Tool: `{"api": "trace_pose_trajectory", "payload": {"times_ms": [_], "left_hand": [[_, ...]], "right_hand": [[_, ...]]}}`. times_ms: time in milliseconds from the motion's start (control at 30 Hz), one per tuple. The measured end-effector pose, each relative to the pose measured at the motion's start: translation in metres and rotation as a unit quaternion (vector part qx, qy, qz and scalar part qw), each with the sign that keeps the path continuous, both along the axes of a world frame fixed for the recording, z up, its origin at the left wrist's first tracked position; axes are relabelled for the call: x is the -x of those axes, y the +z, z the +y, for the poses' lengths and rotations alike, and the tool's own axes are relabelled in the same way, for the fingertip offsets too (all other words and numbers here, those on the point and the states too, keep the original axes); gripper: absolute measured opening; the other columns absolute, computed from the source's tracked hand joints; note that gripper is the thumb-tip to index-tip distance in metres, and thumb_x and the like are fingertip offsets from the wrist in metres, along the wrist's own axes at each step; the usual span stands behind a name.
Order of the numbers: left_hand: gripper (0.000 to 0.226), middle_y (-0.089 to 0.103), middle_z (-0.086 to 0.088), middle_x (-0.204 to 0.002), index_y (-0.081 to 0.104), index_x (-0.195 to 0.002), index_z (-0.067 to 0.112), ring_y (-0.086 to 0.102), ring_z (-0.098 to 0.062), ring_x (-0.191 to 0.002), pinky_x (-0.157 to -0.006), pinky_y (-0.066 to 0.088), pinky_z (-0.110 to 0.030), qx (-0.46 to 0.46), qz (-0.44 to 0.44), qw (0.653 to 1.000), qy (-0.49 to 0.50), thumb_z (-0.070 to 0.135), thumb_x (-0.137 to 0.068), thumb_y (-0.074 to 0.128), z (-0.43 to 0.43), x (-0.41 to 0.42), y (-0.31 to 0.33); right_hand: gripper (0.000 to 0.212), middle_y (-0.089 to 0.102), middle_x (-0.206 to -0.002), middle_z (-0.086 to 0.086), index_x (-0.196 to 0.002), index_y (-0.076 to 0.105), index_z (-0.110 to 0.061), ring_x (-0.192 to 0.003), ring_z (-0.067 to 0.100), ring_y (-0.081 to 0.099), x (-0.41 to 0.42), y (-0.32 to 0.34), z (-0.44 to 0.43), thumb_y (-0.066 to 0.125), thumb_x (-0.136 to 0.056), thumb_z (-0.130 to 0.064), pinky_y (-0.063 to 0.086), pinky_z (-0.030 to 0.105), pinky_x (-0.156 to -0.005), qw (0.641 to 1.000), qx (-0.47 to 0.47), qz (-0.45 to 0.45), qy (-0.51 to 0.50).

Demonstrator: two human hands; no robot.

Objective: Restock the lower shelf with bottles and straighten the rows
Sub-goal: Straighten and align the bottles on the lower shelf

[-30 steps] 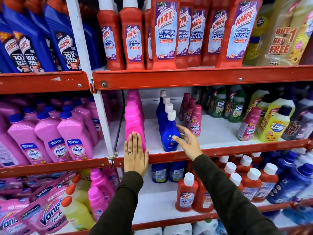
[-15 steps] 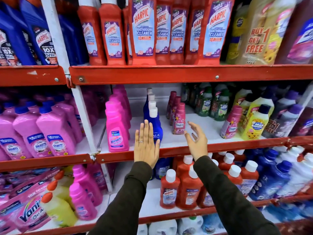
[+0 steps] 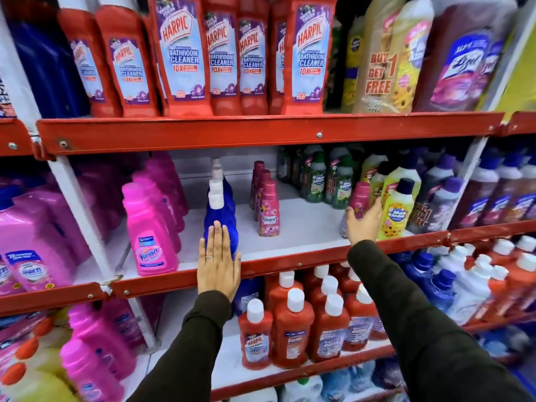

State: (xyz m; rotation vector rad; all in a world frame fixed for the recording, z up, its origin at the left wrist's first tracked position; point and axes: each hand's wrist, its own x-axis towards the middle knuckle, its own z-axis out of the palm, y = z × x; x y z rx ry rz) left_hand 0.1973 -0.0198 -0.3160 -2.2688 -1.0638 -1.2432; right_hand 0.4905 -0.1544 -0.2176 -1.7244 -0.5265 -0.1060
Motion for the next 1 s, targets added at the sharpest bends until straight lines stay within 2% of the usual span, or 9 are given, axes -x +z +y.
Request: {"api": "trace_pose_trajectory", "payload": {"times_ms": [100, 200, 467, 667, 833, 1000], "left_hand": [[0.079, -0.02, -0.009, -0.169, -0.009, -0.161, 0.007, -0.014, -0.021, -0.157, -0.128, -0.01, -0.039, -0.01, 0.0, 1.0, -0.004, 0.031, -0.098, 0.033, 0.001, 0.001, 0.001], [0.079, -0.019, -0.009, -0.17, -0.008, -0.161, 0.006, -0.013, -0.022, -0.158, -0.128, -0.009, -0.04, -0.016, 0.0, 1.0, -0.004, 0.031, -0.098, 0.033, 0.001, 0.0, 0.001], [0.076, -0.018, -0.01, -0.17, -0.006, -0.161, 0.006, -0.013, -0.023, -0.158, -0.128, -0.009, -0.041, -0.016, 0.005, 1.0, 0.003, 0.031, -0.1, 0.031, 0.001, 0.0, 0.0], [0.075, -0.018, -0.011, -0.17, -0.007, -0.161, 0.006, -0.012, -0.024, -0.158, -0.128, -0.009, -0.041, -0.011, 0.008, 1.0, 0.011, 0.032, -0.101, 0.03, 0.001, 0.0, 0.0], [0.076, -0.019, -0.012, -0.169, -0.007, -0.161, 0.005, -0.013, -0.024, -0.158, -0.128, -0.01, -0.041, -0.009, 0.012, 1.0, 0.019, 0.032, -0.1, 0.03, 0.0, 0.001, 0.001], [0.076, -0.018, -0.012, -0.169, -0.006, -0.161, 0.004, -0.013, -0.025, -0.158, -0.128, -0.01, -0.042, -0.006, 0.018, 1.0, 0.024, 0.033, -0.1, 0.03, -0.001, 0.001, 0.002]], "right_hand": [[0.067, 0.053, -0.136, 0.027, -0.143, 0.035, 0.001, -0.125, 0.039, 0.053, -0.012, 0.002, 0.005, 0.068, -0.087, -0.014, 0.04, 0.046, -0.111, 0.999, 0.014, 0.028, 0.012], [0.048, 0.06, -0.121, 0.024, -0.127, 0.049, 0.0, -0.111, 0.039, 0.06, -0.023, 0.001, 0.007, 0.07, -0.085, -0.011, 0.047, 0.047, -0.101, 0.999, 0.039, 0.034, 0.013], [0.052, 0.066, -0.121, 0.012, -0.129, 0.055, -0.012, -0.108, 0.027, 0.064, -0.004, -0.006, 0.005, 0.076, -0.082, -0.021, 0.05, 0.049, -0.102, 0.999, -0.012, 0.017, 0.034], [0.053, 0.066, -0.118, 0.009, -0.127, 0.056, -0.011, -0.106, 0.02, 0.061, 0.059, 0.01, 0.005, 0.077, -0.081, -0.027, 0.049, 0.037, -0.099, 0.993, -0.054, -0.009, 0.108], [0.051, 0.064, -0.109, 0.0, -0.117, 0.057, -0.016, -0.105, 0.018, 0.06, 0.103, 0.013, 0.015, 0.081, -0.076, -0.035, 0.047, 0.033, -0.097, 0.984, -0.04, -0.024, 0.169], [0.052, 0.067, -0.11, 0.002, -0.109, 0.056, -0.021, -0.103, 0.018, 0.063, 0.129, 0.008, 0.033, 0.084, -0.071, -0.04, 0.051, 0.035, -0.096, 0.98, -0.019, -0.034, 0.194]]}}
